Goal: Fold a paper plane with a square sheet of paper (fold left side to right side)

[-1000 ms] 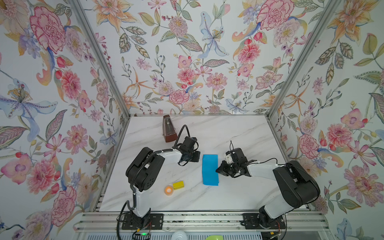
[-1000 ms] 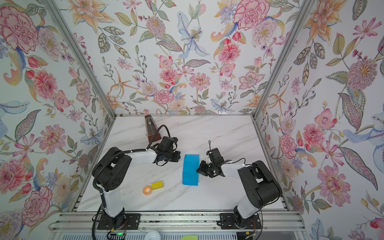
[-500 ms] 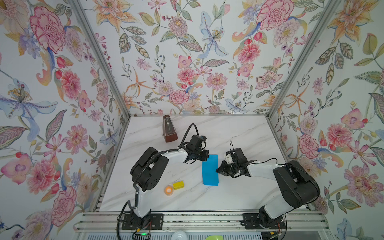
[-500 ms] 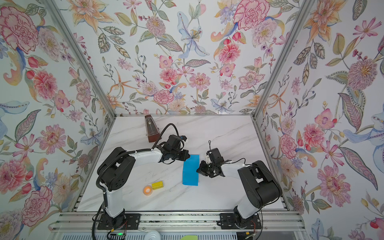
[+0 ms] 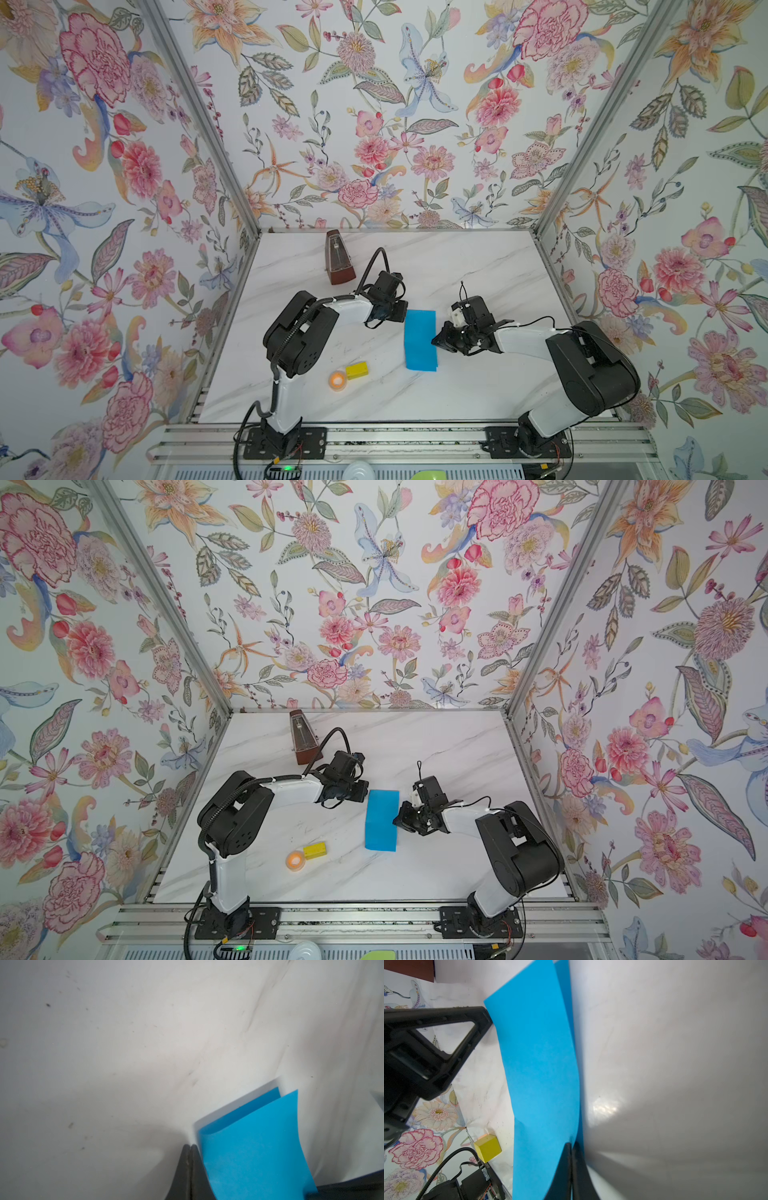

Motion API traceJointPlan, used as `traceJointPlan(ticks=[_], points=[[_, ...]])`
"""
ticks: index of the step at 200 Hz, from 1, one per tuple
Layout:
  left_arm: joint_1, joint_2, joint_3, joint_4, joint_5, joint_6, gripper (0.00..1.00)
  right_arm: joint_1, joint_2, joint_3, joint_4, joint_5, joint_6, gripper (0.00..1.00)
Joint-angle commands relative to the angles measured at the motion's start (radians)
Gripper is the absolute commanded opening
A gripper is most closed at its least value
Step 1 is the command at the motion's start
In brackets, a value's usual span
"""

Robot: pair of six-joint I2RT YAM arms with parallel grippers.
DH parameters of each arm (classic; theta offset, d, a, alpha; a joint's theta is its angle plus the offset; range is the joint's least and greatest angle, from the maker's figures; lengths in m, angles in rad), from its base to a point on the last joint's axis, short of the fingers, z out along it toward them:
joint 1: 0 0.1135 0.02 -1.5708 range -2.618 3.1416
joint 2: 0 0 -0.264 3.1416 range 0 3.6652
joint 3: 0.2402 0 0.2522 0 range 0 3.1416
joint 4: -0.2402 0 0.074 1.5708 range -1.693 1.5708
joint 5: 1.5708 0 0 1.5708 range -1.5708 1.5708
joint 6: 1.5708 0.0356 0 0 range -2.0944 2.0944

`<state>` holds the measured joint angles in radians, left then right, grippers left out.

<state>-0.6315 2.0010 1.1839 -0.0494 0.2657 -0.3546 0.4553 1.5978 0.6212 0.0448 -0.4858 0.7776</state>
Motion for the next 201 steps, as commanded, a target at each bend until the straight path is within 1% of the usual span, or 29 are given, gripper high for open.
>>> traceJointPlan(ticks=[1, 20, 39, 67, 92, 134, 153, 180, 201], points=[[0.040, 0.052, -0.047, -0.104, -0.080, 0.026, 0.00, -0.002, 0.022, -0.020, -0.109, 0.059, -0.015, 0.07], [0.042, 0.004, -0.061, -0.065, -0.052, 0.027, 0.00, -0.001, 0.021, -0.020, -0.108, 0.059, -0.012, 0.06], [0.038, -0.050, -0.059, -0.030, 0.007, 0.014, 0.00, -0.001, 0.024, -0.019, -0.106, 0.059, -0.012, 0.06], [0.002, -0.092, -0.021, -0.022, 0.063, 0.006, 0.00, -0.001, 0.027, -0.017, -0.106, 0.059, -0.011, 0.06], [-0.031, -0.079, 0.022, -0.037, 0.088, -0.012, 0.00, 0.000, 0.025, -0.018, -0.108, 0.059, -0.012, 0.06], [-0.048, -0.012, 0.033, 0.024, 0.128, -0.061, 0.00, -0.001, 0.020, -0.018, -0.112, 0.061, -0.014, 0.06], [-0.046, 0.020, 0.036, 0.036, 0.122, -0.069, 0.00, -0.001, 0.015, -0.020, -0.115, 0.062, -0.013, 0.07], [-0.039, 0.044, 0.027, 0.005, 0.037, -0.062, 0.00, -0.001, 0.012, -0.023, -0.117, 0.064, -0.014, 0.06], [-0.013, 0.062, 0.003, -0.001, 0.000, -0.062, 0.00, -0.001, 0.011, -0.028, -0.117, 0.066, -0.014, 0.06]])
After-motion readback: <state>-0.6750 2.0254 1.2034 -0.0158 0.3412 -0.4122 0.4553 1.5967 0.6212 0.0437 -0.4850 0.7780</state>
